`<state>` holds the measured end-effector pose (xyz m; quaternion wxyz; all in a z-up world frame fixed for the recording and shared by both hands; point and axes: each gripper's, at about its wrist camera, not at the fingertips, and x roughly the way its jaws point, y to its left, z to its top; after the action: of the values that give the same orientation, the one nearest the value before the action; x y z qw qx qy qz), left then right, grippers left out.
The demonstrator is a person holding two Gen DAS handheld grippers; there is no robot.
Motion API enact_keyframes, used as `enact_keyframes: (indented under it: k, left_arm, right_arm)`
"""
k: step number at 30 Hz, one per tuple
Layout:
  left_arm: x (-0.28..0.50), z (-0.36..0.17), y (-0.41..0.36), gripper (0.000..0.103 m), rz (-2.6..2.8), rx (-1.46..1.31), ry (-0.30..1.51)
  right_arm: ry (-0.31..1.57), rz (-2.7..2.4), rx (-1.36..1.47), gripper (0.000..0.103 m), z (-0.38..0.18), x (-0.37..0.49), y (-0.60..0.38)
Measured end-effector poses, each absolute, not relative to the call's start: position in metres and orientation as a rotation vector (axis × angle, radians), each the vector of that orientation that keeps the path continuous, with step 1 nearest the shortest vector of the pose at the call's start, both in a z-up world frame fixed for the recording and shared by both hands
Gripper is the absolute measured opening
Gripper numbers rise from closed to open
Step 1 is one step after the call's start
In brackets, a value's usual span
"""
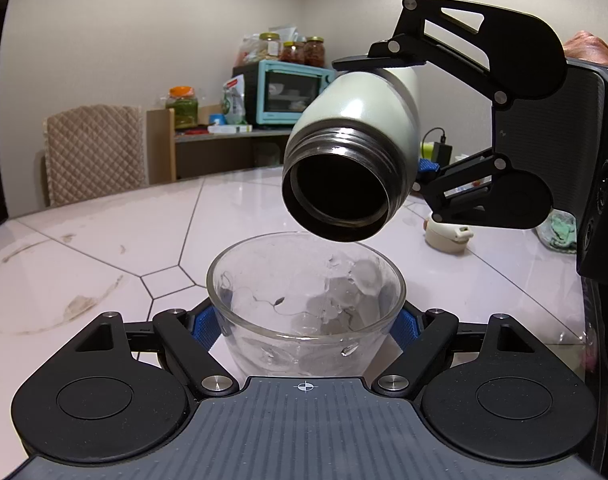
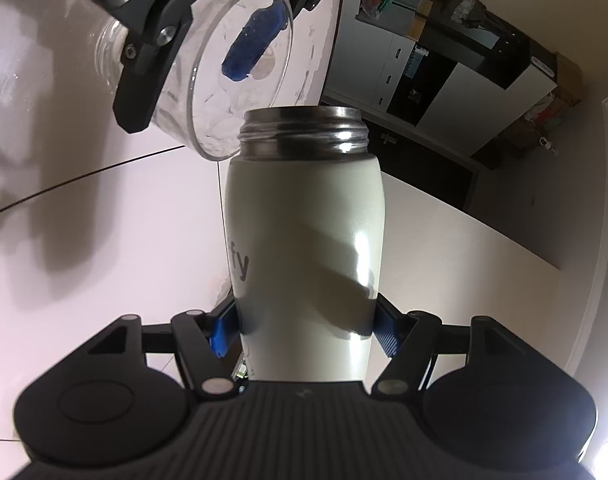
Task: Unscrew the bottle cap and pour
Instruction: 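Hold the bottle tilted over the glass until the stream stops, then tilt the bottle back upright with the right gripper, away from the glass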
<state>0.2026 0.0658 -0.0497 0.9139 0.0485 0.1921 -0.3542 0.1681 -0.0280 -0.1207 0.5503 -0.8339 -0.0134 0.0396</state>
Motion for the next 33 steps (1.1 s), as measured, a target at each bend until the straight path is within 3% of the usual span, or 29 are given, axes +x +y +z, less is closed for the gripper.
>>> enact_keyframes:
  k: [21, 33]
  left_arm:
    - [0.203, -0.048, 0.066, 0.086, -0.73, 0.1, 0.396]
    - [0.202, -0.049, 0.066, 0.086, -0.73, 0.099, 0.395]
  right_arm:
    - [-0.033, 0.095, -1.948, 0.07, -0.118, 0.168, -0.03]
    - [0.027, 0.139, -1.765, 0.07, -0.105, 0.167, -0.03]
